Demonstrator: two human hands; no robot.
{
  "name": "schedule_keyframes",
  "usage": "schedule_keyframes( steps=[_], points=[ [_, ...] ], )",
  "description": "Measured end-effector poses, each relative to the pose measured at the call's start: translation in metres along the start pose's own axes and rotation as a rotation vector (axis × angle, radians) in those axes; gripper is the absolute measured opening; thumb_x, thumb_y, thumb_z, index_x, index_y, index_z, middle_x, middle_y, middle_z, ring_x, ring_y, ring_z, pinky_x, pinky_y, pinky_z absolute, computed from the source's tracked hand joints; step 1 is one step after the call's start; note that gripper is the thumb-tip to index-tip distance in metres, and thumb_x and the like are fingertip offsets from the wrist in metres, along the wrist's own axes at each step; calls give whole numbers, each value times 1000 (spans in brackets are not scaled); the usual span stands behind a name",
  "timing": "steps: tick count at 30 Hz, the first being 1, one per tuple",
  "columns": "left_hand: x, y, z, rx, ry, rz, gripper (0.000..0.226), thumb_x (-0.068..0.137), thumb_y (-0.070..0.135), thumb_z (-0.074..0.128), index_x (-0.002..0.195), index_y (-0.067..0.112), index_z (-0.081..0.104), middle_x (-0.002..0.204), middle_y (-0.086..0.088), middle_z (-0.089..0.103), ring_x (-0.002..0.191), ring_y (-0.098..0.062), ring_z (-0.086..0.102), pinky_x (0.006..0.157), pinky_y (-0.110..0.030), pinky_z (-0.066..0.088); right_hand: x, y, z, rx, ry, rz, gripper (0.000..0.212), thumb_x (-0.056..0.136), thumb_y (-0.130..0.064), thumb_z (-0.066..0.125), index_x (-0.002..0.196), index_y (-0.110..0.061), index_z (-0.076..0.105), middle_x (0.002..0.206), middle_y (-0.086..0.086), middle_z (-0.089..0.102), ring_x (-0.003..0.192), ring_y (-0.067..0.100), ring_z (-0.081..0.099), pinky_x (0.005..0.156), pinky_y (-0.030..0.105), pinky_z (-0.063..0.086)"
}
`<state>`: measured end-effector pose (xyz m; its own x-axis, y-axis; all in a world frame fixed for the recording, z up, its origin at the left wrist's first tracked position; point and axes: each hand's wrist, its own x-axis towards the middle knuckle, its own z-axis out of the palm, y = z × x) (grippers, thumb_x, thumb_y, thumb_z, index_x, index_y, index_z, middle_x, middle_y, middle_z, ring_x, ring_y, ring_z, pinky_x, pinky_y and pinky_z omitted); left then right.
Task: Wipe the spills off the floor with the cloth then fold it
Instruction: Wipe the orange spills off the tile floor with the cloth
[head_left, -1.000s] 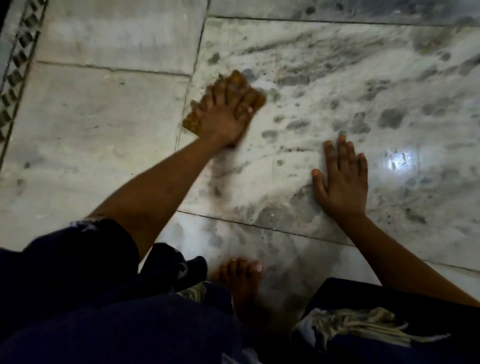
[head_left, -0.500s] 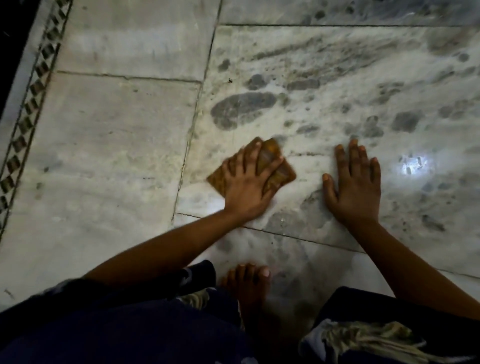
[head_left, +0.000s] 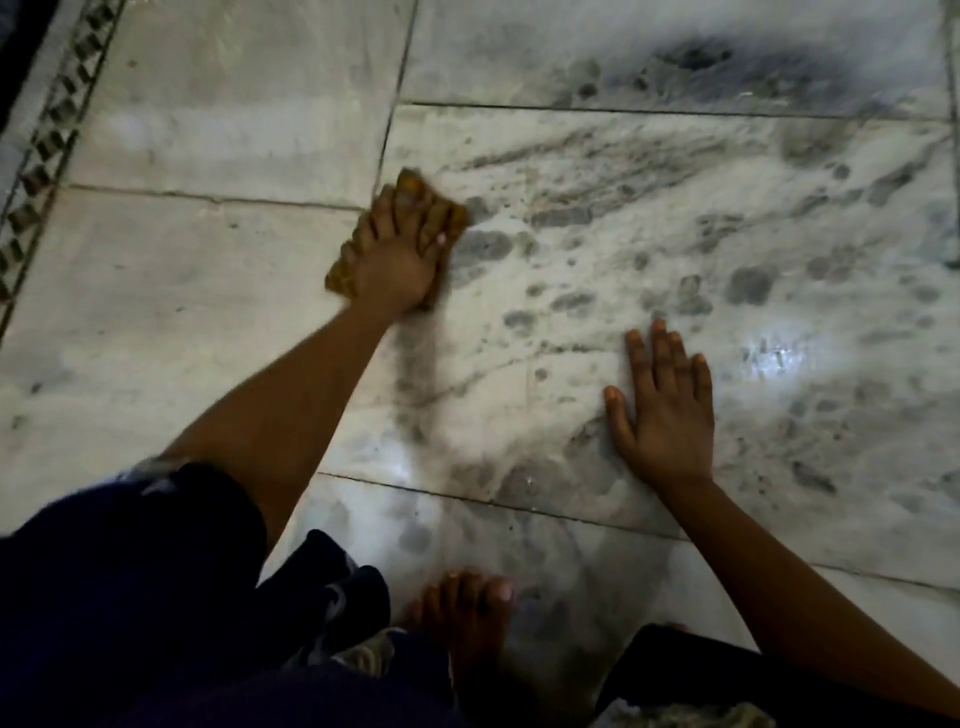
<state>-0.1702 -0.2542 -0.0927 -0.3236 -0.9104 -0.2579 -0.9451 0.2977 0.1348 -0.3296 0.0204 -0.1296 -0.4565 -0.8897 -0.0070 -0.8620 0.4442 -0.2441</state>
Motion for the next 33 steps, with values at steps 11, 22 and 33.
schedule_keyframes(
  steps=[11,22,33],
  points=[
    [-104,42,43,141,-83,538,70,78,72,15,144,48,20,160,-4,4,143,-37,6,106,-59,12,1,-3,-4,-9,-41,19,64,92,-45,28,147,-12,29,153,17,24,141,30,24,114,44,13],
    [-40,19,-2,165,-20,263,64,88,51,48,146,36,25,156,-6,16,128,-39,31,97,-47,33,1,-2,-8,36,-92,20,68,92,-50,18,148,-11,24,155,16,17,143,30,19,114,39,3],
    [-119,1,0,199,-105,275,62,85,44,57,142,33,34,146,-7,28,111,-33,45,71,-37,43,-19,3,-22,138,-77,49,77,86,-53,15,146,-4,24,154,19,18,143,33,17,114,40,5]
  ],
)
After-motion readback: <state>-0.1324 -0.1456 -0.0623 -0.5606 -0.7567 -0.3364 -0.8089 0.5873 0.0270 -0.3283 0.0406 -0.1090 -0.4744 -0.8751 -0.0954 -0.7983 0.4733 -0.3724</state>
